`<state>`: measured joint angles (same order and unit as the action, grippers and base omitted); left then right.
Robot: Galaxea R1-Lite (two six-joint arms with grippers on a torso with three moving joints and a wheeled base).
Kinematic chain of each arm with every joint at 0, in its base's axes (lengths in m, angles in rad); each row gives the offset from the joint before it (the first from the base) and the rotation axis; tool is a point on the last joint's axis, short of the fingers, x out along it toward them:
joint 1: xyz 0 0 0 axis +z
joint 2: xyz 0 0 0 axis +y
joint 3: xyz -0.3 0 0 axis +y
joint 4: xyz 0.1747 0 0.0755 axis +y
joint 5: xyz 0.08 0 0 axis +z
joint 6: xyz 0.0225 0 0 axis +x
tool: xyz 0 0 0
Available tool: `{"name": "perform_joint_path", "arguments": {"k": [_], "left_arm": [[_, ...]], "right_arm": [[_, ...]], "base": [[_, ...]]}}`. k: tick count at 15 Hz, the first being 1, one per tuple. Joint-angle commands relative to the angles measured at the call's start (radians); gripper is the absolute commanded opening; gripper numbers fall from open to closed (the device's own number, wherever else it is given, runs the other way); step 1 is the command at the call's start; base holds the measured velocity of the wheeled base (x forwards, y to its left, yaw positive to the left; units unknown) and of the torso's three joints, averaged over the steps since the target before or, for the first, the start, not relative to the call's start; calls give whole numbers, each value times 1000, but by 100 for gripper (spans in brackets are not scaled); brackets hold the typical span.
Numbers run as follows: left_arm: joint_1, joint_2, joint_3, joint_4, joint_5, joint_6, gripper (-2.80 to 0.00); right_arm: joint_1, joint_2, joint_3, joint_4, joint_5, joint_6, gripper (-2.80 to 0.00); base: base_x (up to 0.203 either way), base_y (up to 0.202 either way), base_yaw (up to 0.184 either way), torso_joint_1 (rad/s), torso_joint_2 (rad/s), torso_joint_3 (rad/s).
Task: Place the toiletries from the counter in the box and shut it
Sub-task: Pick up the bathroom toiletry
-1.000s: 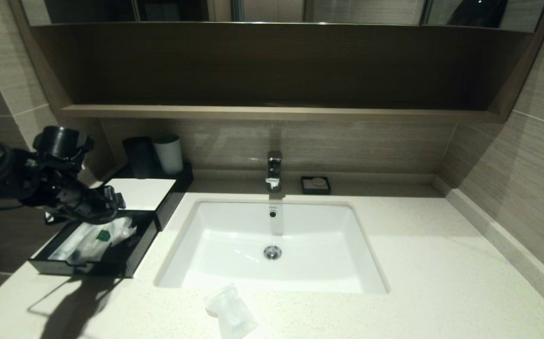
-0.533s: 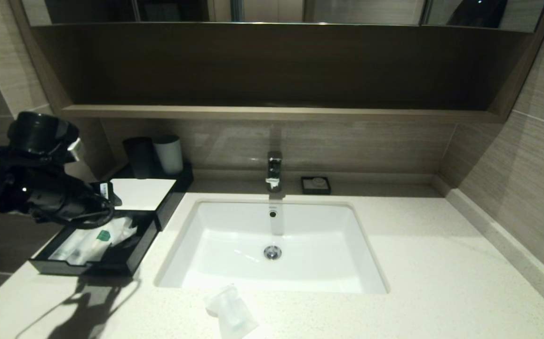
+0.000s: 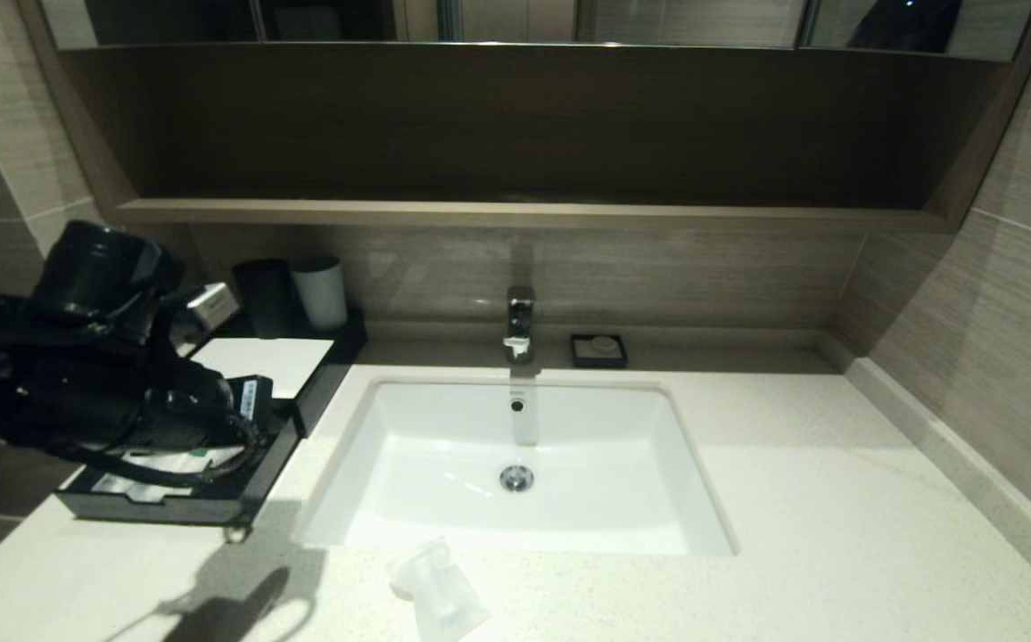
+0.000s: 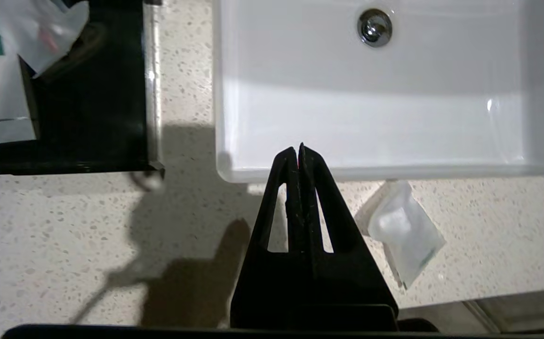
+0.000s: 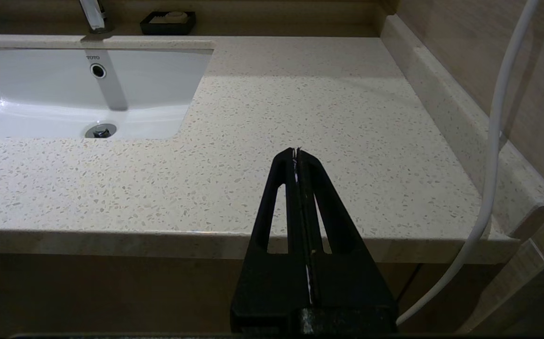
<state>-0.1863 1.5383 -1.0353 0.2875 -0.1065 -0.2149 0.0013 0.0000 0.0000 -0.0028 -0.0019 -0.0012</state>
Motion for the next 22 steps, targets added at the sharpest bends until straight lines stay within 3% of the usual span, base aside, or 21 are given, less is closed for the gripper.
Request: {"name": "perform_joint_path", "arguments": {"k": [1,5,7,10,16,17,22], "left_arm": [[-42,-22,8,20,-15,-1,-280],[-162,-32,53,38,-39,2,-280],[-211,-28,71,37,-82,0,-280],[-217,-2,73,39,-147,-1,-280],[-216,160,77,38,-150,3,-280],[-216,172,78,38,-153,3,0],[-203,205,67,35,-179,10,0]], "right_arm": [[0,0,2,0,0,0,-280],[0,0,2,0,0,0,-280],[0,0,1,0,0,1,-280],[0,0,2,0,0,0,-280],[0,0,2,0,0,0,-280],[0,0,2,0,0,0,-280],[0,0,2,0,0,0,-280]], "base": [[0,0,0,0,0,0],[0,0,0,0,0,0],[0,0,0,0,0,0],[0,0,0,0,0,0],[0,0,0,0,0,0],[0,0,0,0,0,0],[0,0,0,0,0,0]]}}
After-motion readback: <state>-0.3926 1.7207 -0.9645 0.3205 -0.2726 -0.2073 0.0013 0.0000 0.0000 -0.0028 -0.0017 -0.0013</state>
